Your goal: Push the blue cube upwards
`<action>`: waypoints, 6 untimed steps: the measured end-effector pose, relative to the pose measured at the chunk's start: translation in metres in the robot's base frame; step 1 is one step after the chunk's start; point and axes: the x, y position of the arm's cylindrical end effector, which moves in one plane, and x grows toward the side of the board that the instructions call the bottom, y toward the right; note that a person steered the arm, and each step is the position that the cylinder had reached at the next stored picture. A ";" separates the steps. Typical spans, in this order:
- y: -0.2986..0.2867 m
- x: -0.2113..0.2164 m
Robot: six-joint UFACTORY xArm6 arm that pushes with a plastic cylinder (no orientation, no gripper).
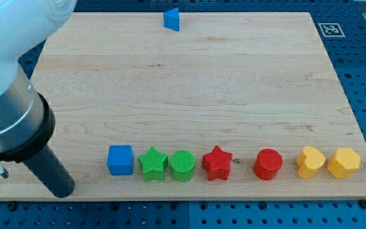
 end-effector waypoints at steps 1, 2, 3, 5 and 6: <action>0.016 -0.001; 0.042 -0.014; 0.077 -0.030; 0.107 -0.072; 0.109 -0.103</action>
